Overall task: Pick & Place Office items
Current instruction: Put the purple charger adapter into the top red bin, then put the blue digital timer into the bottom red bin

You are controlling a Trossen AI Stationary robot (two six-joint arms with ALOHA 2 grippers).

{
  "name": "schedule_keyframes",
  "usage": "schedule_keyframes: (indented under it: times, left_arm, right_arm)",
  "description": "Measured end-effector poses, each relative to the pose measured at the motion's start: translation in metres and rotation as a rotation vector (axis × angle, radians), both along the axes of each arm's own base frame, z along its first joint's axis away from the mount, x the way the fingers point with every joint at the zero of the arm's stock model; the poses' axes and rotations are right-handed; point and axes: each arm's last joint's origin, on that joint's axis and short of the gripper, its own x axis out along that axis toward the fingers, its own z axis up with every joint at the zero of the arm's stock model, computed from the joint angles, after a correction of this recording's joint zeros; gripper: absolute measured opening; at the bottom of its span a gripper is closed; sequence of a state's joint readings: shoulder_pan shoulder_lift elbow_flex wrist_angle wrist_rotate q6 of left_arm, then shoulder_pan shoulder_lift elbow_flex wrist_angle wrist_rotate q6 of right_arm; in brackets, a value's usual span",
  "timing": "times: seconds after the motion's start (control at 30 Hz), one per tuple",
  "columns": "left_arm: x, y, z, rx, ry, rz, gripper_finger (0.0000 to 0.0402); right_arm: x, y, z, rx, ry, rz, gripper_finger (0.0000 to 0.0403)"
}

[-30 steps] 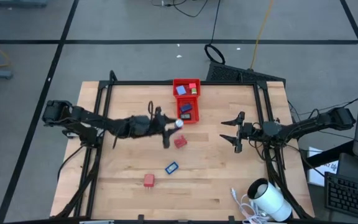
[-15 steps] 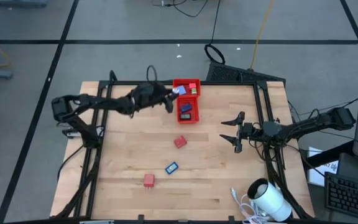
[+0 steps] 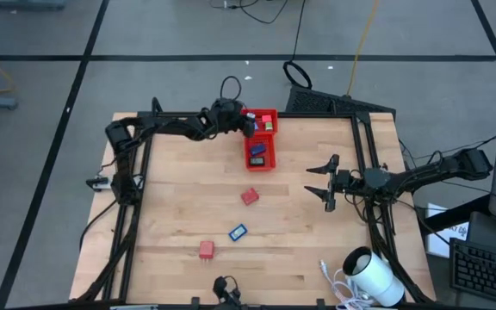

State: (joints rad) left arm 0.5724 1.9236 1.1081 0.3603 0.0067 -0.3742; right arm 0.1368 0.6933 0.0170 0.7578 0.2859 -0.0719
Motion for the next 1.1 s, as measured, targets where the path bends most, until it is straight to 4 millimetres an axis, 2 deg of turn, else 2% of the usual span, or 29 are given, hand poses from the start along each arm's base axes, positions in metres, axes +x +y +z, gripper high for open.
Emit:
schedule_keyframes:
  times: [0.23,0.67,0.9,1.1]
  left_arm:
    - [0.000,0.003,-0.008,-0.007,0.033,0.096,0.0145]
    - [0.003,-0.007,-0.014,-0.038,0.097,0.113,0.0146]
    - [0.002,-0.006,-0.014,-0.028,0.107,0.144,0.0233]
    - [0.002,-0.007,-0.014,-0.022,0.109,0.140,0.0260]
  right_arm:
    - [0.000,0.000,0.000,0.000,0.000,0.000,0.0260]
    - [0.000,0.000,0.000,0.000,0.000,0.000,0.0260]
    - [0.000,0.000,0.000,0.000,0.000,0.000,0.0261]
    - [0.000,0.000,0.000,0.000,0.000,0.000,0.0259]
